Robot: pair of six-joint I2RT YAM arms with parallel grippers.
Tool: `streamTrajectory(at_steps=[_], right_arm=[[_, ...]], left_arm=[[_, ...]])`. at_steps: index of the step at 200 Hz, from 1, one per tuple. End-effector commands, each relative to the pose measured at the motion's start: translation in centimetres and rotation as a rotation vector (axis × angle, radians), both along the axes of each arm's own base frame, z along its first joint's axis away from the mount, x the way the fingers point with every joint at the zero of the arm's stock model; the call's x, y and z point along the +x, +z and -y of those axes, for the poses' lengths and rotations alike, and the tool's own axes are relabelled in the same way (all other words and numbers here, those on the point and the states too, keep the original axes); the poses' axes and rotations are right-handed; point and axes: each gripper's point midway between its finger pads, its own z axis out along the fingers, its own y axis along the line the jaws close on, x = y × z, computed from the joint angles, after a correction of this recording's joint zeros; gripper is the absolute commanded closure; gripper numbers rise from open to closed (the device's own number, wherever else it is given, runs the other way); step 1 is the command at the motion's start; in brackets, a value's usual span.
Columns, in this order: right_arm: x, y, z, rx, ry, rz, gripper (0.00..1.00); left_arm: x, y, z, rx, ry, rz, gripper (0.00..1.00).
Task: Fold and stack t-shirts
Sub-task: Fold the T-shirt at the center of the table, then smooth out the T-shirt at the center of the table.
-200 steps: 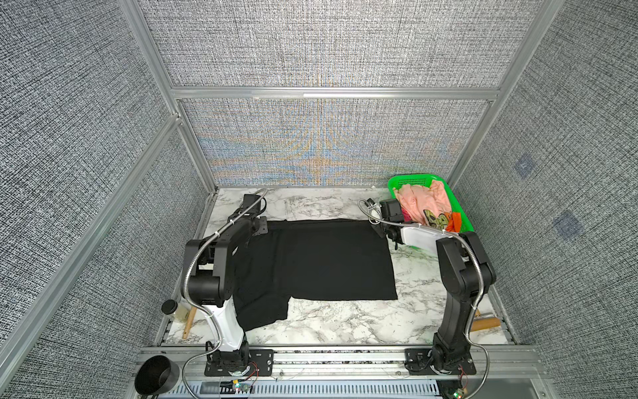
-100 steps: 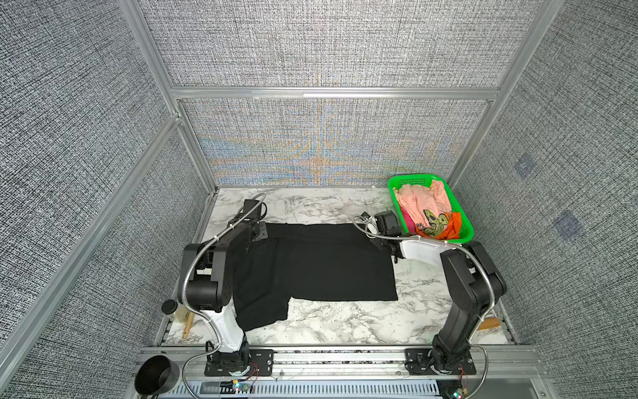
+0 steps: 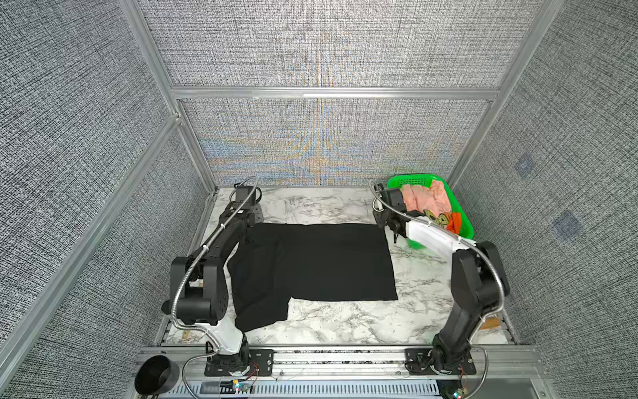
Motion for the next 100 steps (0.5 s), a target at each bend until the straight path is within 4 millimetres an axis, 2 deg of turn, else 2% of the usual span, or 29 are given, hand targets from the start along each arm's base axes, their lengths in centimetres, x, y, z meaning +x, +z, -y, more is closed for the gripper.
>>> streamTrajectory(at_steps=[1,11,29,37,64,78,100], right_arm=[[-0.2,-2.5,-2.7,0.212,-0.027,-0.146,0.50],[0.3,-3.8,-3.2,0.249,-0.037,-0.218,0.52],[0.3,-6.4,-3.7,0.238,-0.044,-0.340,0.64],[-0.2,-7.4,-3.7,0.221,-0.040,-0.374,0.68],[-3.0,-10.4,-2.7,0.186,-0.052,-0.481,0.69],[-4.4,-11.3,-2.1,0.168,-0.063,-0.524,0.69],[-5.5,-11.5,-1.6,0.162,-0.080,-0.534,0.68]], left_arm=[[1.0,-1.2,0.0,-0.041,0.006,-0.060,0.33],[1.4,-2.3,0.5,-0.076,0.007,-0.109,0.34],[1.5,-4.4,1.5,-0.153,0.007,-0.159,0.36],[1.4,-5.2,1.8,-0.182,0.013,-0.171,0.37],[0.6,-8.1,1.2,-0.277,0.089,-0.243,0.41],[0.2,-8.9,0.8,-0.311,0.115,-0.262,0.41],[0.1,-9.5,1.1,-0.314,0.078,-0.281,0.41]])
